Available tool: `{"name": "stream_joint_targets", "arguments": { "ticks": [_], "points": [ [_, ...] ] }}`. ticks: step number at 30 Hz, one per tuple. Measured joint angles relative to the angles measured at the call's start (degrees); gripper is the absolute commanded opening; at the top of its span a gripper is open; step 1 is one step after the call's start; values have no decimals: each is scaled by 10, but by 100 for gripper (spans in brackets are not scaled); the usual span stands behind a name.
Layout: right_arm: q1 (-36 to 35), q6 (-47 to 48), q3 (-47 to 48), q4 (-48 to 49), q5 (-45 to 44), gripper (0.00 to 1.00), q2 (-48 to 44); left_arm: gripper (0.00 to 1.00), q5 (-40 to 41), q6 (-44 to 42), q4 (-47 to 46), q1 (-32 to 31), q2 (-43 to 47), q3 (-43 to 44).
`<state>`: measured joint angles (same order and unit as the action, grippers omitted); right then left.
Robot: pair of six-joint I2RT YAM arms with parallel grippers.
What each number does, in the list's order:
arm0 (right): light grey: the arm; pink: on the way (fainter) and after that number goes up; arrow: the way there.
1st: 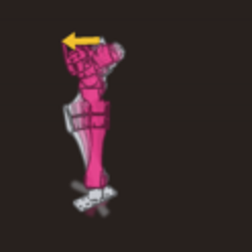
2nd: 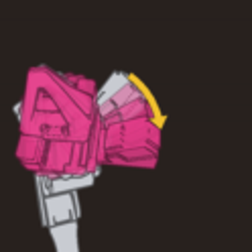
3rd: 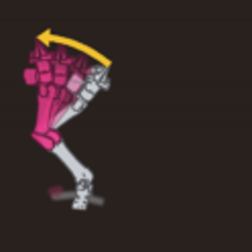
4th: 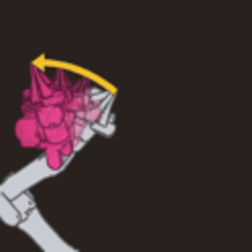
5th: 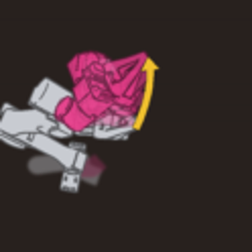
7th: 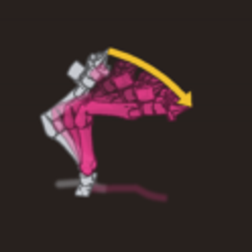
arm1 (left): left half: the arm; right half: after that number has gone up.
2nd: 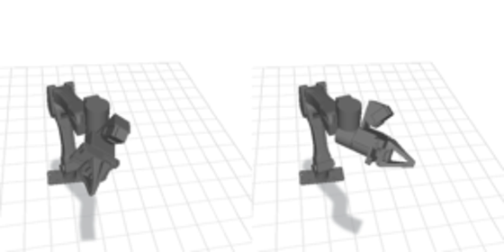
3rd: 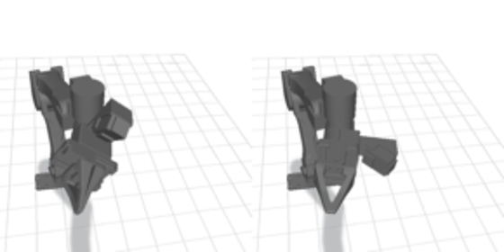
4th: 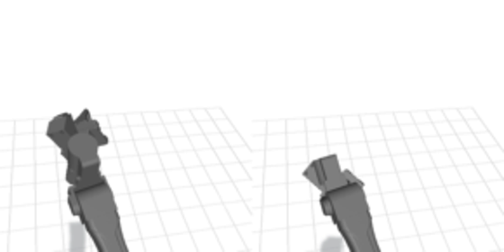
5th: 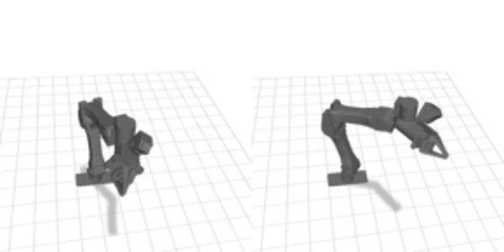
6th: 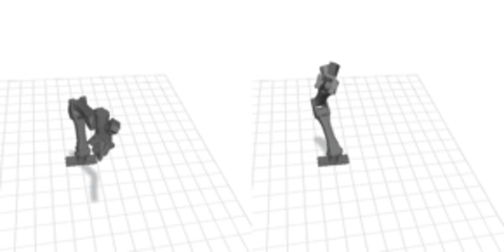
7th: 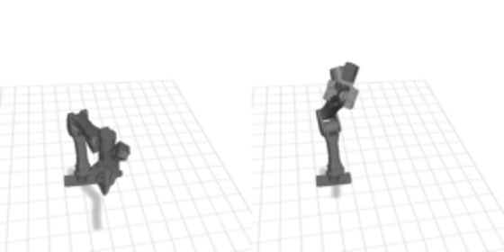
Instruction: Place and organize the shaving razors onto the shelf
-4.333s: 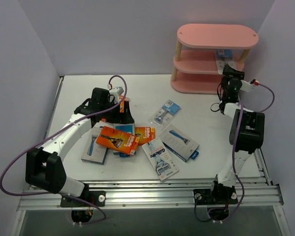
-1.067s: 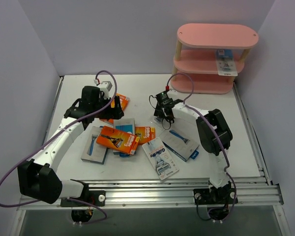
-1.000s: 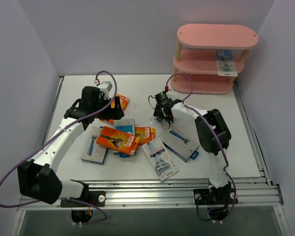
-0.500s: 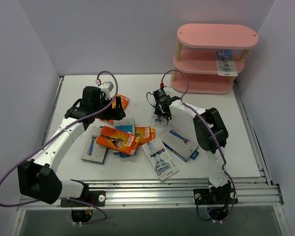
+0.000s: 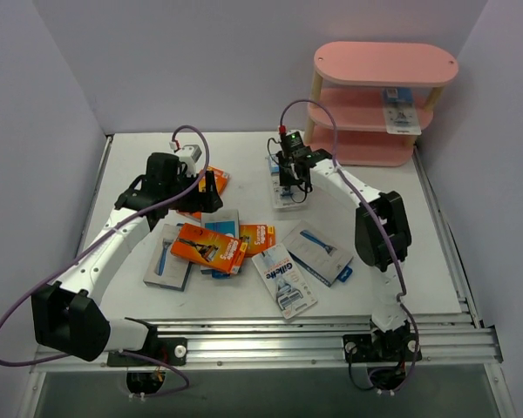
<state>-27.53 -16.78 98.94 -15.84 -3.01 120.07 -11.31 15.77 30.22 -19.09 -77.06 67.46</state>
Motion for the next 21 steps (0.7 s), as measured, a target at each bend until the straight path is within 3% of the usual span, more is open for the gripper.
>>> {"name": "stream_joint_targets", "arguments": {
  "ticks": [12, 21],
  "points": [
    [33, 169, -191, -46, 110, 0, -267, 94, 7, -6, 2, 0, -9, 0],
    [15, 314, -254, -63, 181, 0, -348, 94, 18, -14, 3, 0, -9, 0]
  ]
}}
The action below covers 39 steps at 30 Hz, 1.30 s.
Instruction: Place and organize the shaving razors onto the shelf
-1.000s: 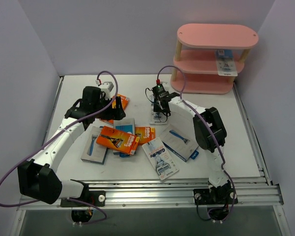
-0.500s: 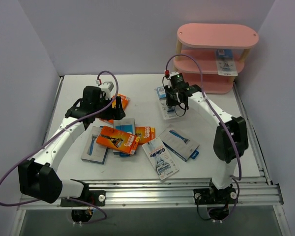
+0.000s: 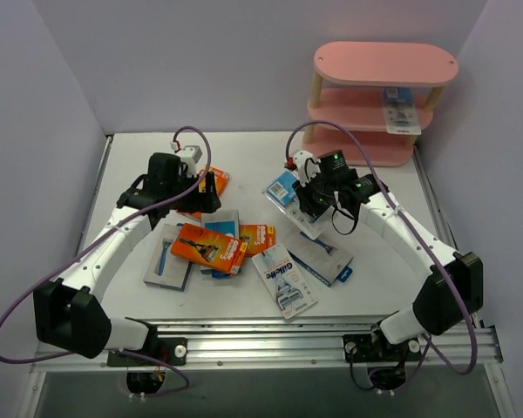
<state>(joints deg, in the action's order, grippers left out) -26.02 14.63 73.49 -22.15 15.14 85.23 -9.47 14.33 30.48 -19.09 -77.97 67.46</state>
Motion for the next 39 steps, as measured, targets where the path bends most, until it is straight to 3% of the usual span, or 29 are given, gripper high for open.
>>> {"name": "stream_joint_targets", "arguments": {
  "ticks": [12, 13, 14, 17, 19, 20, 22, 23, 24, 30, 35, 39],
  "points": [
    [-104, 158, -43, -54, 43, 1, 0, 94, 3, -1, 2, 0, 0, 0],
    [-111, 166, -43, -60, 41, 7, 11, 94, 3, -1, 2, 0, 0, 0],
    [-118, 173, -42, -64, 38, 24, 22, 94, 3, -1, 2, 0, 0, 0],
    [-132, 185, -43, -70, 32, 39, 52, 94, 3, -1, 2, 0, 0, 0],
    [-134, 184, -43, -68, 23, 42, 54, 94, 3, -1, 2, 0, 0, 0],
    [-134, 181, -43, -65, 20, 51, 52, 94, 3, -1, 2, 0, 0, 0],
    [-133, 170, -43, -56, 13, 55, 49, 94, 3, -1, 2, 0, 0, 0],
    [-132, 165, -43, -50, 11, 82, 46, 94, 3, -1, 2, 0, -1, 0],
    [-130, 152, -43, -45, 10, 89, 41, 94, 3, -1, 2, 0, -1, 0],
    [-80, 64, -46, 12, 0, 80, -6, 94, 0, -1, 2, 0, -6, 0],
    [3, -108, -50, 56, -25, 74, -14, 94, -4, -1, 2, -1, -7, 0],
    [12, -258, -111, 106, -36, 72, -35, 94, -10, 0, 2, -1, -7, 0]
  ]
}}
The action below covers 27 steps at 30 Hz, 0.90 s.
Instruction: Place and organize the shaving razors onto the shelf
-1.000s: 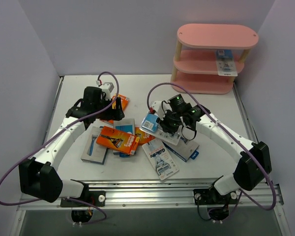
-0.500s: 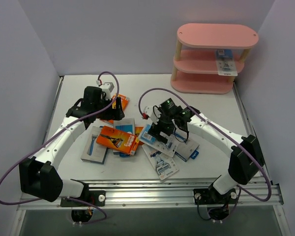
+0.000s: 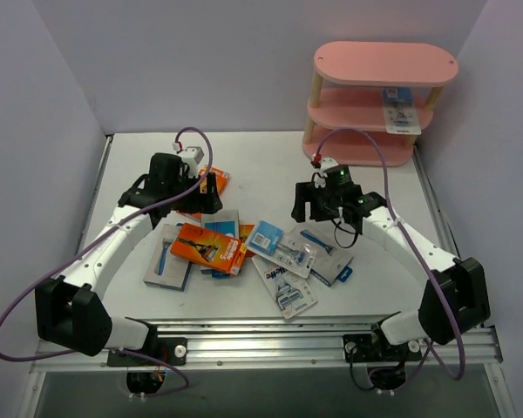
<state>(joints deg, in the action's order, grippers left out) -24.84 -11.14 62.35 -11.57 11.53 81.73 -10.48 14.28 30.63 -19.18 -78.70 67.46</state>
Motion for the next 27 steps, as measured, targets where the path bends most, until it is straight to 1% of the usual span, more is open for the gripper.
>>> {"name": "stream_joint_targets", "arguments": {
  "ticks": [3, 6, 10, 16, 19, 27],
  "points": [
    [-3, -105, -76, 31, -3, 69, -42, 94, -3, 0, 0, 0, 0, 0],
    [-4, -193, -128, 45, -13, 66, -92, 94, -5, 0, 0, 0, 0, 0],
    [-5, -279, -172, 63, -33, 60, -170, 94, -7, 0, 0, -2, 0, 0],
    [-18, -388, -258, 91, -53, 56, -282, 94, -10, 0, 0, -3, 0, 0],
    [-39, -432, -298, 94, -69, 55, -309, 94, -12, 0, 0, -6, 0, 0],
    [-98, -523, -366, 125, -101, 54, -332, 94, -14, 0, 0, -19, 0, 0]
  ]
}}
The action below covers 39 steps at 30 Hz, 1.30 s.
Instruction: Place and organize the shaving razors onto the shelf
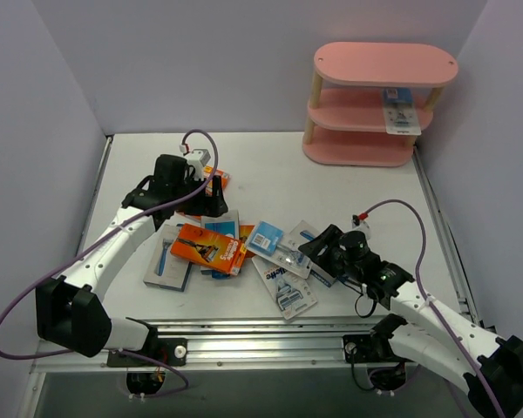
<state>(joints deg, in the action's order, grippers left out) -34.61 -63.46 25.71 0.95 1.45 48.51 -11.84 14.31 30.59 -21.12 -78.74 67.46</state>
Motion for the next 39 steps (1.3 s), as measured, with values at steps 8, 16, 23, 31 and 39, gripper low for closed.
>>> {"name": "stream_joint_targets", "arguments": {
  "ticks": [8, 16, 23, 31, 39],
  "points": [
    [-23, -74, -62, 20, -23, 52, -57, 94, 0, 0, 0, -6, -2, 0],
    [-38, -103, -78, 23, -35, 52, -60, 94, 0, 0, 0, -10, -3, 0],
    [-45, -115, -84, 14, -45, 52, -63, 94, 0, 0, 0, -10, -4, 0],
    [-49, -129, -117, 17, -47, 53, -56, 94, 0, 0, 0, -10, -6, 0],
    [-49, -141, -137, 40, -47, 53, -44, 94, 0, 0, 0, -11, -6, 0]
  ]
}}
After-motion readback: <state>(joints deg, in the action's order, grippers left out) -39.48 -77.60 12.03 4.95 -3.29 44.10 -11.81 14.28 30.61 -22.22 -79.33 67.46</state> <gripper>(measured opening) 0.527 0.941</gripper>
